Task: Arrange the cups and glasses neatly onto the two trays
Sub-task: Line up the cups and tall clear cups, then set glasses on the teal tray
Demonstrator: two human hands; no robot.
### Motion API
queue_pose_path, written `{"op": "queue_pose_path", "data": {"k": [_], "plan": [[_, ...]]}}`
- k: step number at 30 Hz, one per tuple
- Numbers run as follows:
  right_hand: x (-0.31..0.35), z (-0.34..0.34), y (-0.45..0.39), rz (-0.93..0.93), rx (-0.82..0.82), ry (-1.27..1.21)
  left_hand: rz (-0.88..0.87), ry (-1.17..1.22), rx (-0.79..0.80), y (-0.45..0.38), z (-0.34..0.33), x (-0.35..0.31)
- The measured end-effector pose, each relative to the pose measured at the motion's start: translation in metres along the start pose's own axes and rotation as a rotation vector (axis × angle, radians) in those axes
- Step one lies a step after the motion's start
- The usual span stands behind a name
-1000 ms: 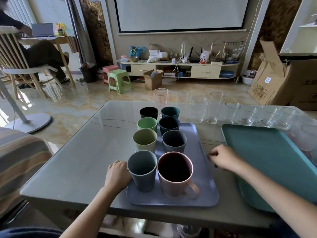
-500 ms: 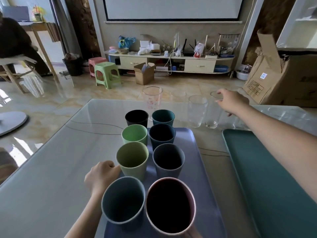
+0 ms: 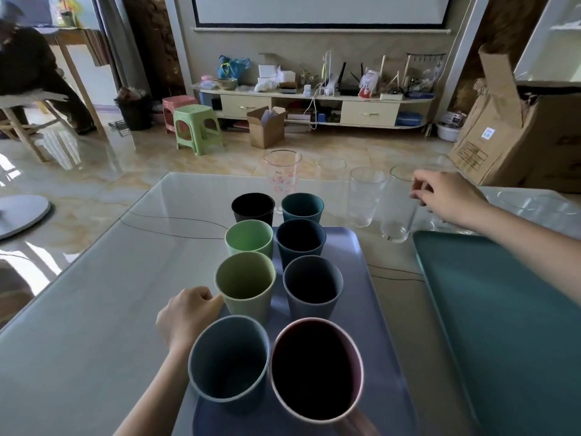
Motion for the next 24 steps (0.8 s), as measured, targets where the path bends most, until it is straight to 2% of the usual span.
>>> {"op": "queue_pose_path", "data": {"k": [5, 8, 15, 21, 24], "plan": [[0.025, 0.003, 0.018, 0.045, 0.022, -0.213, -0.017, 0.042, -0.016, 0.004, 0.002, 0.000], [0.050, -0.002, 0.015, 0.083, 0.018, -0.257, -0.013, 0.043, -0.019, 0.005, 0.003, 0.001], [0.087, -0.040, 0.005, 0.096, 0.111, -0.177, -0.009, 0.082, -0.008, 0.003, 0.003, 0.001], [0.085, -0.046, -0.002, 0.079, 0.115, -0.103, 0.004, 0.067, 0.007, 0.001, 0.001, 0.003], [0.080, -0.045, -0.008, 0.033, 0.179, -0.129, -0.008, 0.074, -0.004, 0.002, 0.002, 0.002]]}}
Point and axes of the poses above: each hand's wrist, its own y-axis away from the middle knuckle, its own z-axis out of the back of the hand, x = y × z, the point moved 5 cm from there along -y, towards the middle knuckle, and after that the axes turned 2 degrees about -y, right-handed, at the moved point
